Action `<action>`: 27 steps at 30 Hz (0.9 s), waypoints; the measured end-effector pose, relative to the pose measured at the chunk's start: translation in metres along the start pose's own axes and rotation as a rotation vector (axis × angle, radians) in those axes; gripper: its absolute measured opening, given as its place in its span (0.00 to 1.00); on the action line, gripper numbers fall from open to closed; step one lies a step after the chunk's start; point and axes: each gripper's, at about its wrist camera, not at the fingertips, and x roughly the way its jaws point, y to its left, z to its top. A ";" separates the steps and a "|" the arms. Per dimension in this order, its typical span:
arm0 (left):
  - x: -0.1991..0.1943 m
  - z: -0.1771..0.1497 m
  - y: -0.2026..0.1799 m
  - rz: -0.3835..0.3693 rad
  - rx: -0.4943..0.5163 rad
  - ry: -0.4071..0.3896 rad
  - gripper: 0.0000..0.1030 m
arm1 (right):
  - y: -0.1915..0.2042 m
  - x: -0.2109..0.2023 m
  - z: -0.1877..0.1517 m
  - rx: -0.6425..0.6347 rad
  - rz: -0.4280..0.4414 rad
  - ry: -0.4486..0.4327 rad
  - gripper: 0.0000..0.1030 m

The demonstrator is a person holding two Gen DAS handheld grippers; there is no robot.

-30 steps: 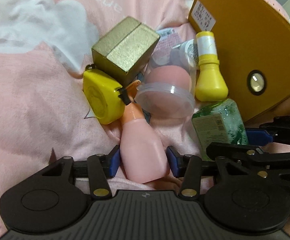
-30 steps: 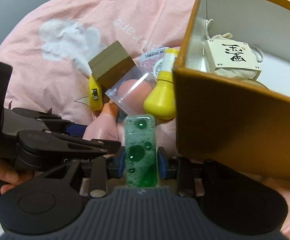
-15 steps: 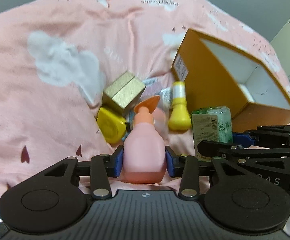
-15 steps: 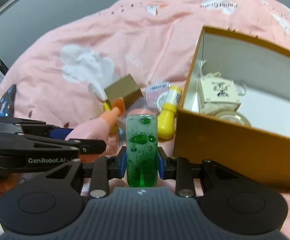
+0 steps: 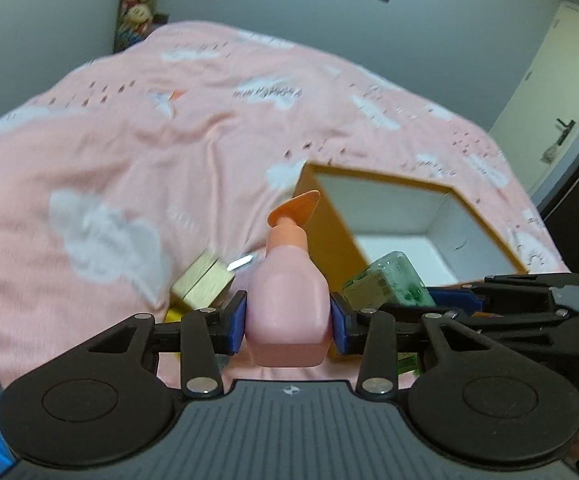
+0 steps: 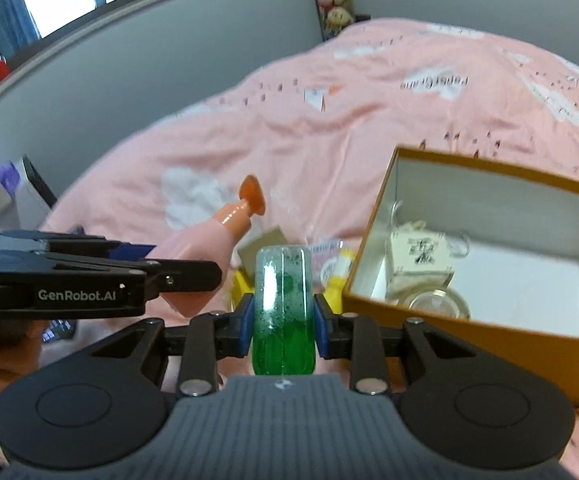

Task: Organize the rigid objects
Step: 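Carry both bottles over the box and lower them inside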

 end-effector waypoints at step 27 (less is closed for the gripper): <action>0.203 0.086 -0.105 -0.135 -0.073 0.260 0.46 | -0.219 0.030 0.049 0.411 -0.213 0.066 0.28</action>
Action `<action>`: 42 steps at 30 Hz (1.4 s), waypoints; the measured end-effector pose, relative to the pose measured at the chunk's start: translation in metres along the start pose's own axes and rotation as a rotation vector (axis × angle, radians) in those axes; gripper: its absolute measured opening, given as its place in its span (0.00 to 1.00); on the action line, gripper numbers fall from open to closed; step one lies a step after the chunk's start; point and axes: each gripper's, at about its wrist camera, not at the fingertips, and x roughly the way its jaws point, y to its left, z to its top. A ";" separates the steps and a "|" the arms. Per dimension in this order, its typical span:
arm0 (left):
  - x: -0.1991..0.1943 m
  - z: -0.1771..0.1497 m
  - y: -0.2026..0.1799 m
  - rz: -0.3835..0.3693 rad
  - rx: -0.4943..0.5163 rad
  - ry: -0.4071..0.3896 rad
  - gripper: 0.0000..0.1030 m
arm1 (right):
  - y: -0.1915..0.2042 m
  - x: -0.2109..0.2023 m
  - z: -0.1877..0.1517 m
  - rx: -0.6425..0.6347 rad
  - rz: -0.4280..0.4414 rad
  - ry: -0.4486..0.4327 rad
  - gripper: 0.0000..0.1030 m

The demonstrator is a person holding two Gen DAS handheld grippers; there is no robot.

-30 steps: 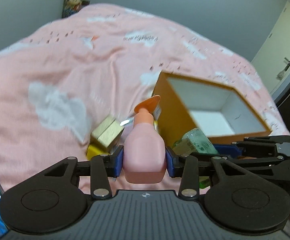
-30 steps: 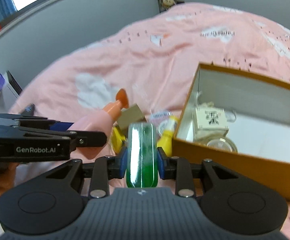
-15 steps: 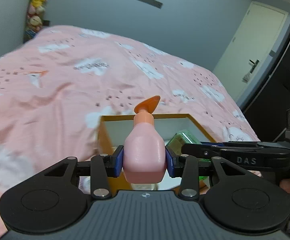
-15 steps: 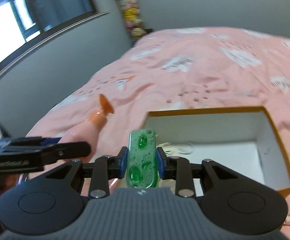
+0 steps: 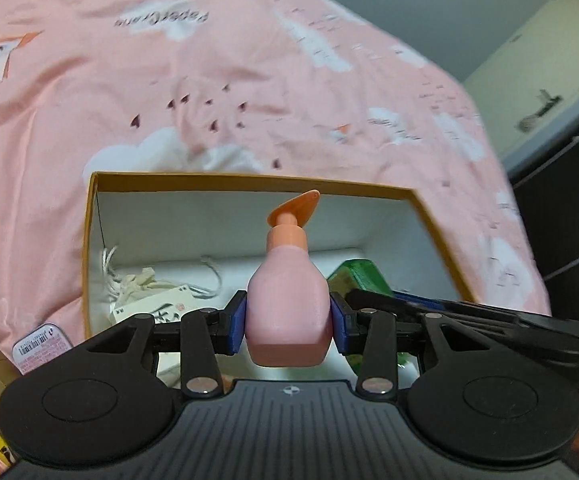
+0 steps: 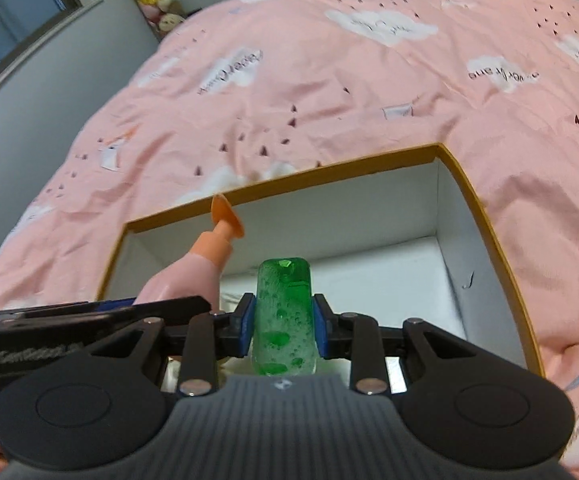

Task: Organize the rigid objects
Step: 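Carry both bottles over the box and lower them inside, then open both tools to release the bottles in the box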

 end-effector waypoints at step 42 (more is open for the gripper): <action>-0.047 -0.010 0.026 0.090 0.034 -0.068 0.50 | -0.006 0.068 0.022 0.041 -0.064 0.207 0.37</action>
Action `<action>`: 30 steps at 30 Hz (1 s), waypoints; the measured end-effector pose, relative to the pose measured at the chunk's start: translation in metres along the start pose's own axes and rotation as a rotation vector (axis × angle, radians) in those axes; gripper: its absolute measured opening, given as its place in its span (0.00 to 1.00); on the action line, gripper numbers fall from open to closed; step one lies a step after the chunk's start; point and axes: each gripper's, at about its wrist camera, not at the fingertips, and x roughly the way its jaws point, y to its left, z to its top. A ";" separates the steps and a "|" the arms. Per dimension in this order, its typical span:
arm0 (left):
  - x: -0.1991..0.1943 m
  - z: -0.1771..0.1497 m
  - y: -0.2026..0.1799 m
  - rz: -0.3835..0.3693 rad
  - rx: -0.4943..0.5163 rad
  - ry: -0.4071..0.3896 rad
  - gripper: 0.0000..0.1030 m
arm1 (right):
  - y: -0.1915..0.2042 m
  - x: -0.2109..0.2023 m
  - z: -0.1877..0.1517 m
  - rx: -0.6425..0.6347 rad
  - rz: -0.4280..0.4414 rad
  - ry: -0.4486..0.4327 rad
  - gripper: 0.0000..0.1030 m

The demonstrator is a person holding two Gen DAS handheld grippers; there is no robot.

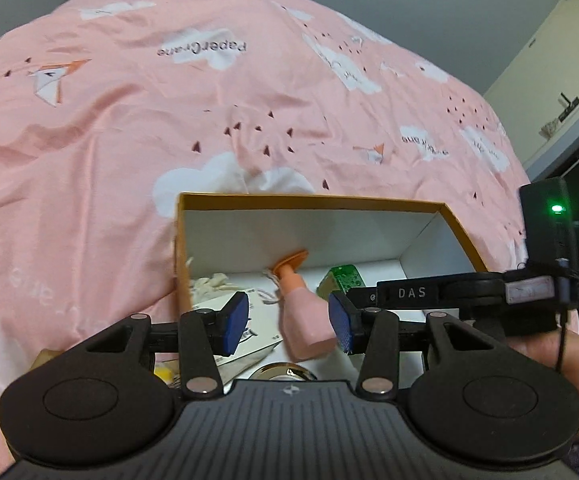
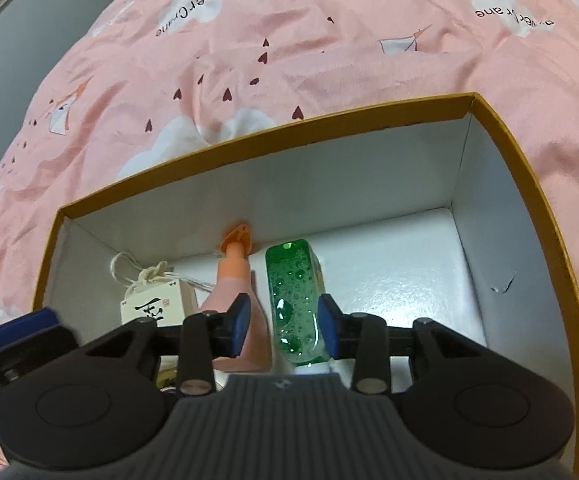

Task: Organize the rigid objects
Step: 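Open both tools to release the bottles in the box, then move both tools back to the pile and grasp the gold cube box with the left tool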

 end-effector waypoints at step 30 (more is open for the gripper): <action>-0.070 -0.064 0.018 0.047 0.078 -0.247 0.50 | 0.067 -0.082 -0.073 -0.233 0.088 -0.312 0.61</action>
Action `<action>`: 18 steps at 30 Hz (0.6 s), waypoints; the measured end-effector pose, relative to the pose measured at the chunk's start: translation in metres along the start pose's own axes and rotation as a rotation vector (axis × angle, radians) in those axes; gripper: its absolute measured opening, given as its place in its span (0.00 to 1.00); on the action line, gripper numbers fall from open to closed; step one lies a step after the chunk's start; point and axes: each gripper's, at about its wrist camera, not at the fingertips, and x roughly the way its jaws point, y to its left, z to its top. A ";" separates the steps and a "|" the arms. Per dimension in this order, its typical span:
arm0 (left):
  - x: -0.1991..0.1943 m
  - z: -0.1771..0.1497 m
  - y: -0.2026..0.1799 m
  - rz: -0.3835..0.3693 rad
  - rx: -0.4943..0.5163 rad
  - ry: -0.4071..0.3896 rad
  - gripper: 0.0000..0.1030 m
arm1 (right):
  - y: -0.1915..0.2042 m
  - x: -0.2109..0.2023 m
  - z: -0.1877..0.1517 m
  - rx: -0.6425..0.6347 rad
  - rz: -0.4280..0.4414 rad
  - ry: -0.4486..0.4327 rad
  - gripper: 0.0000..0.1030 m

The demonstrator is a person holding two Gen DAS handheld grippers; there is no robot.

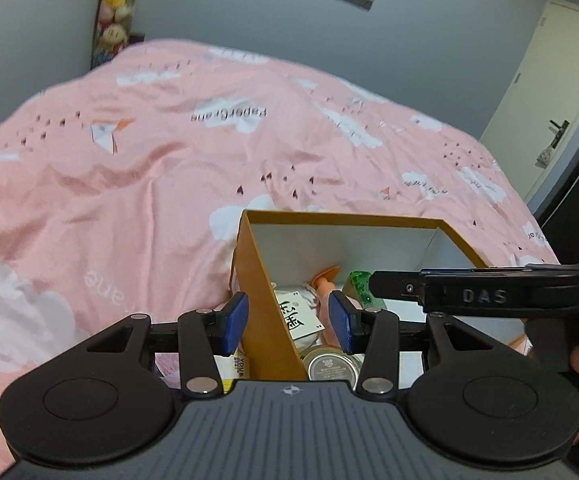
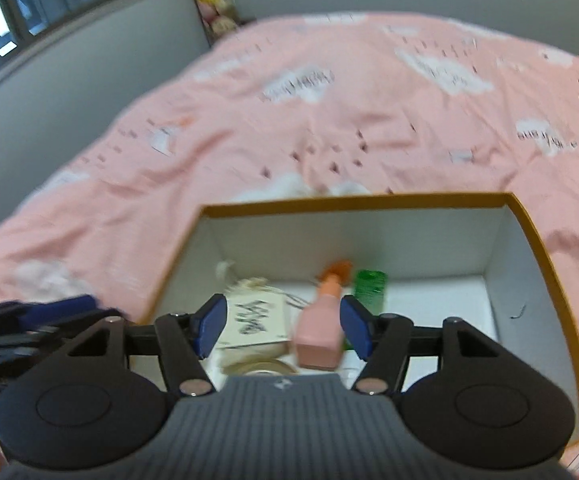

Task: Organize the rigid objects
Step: 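Move both tools back to the pile and grasp the gold cube box with the left tool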

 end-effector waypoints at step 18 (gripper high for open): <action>-0.047 -0.042 0.053 0.128 0.150 0.013 0.54 | 0.106 -0.046 -0.063 -0.305 0.013 -0.218 0.65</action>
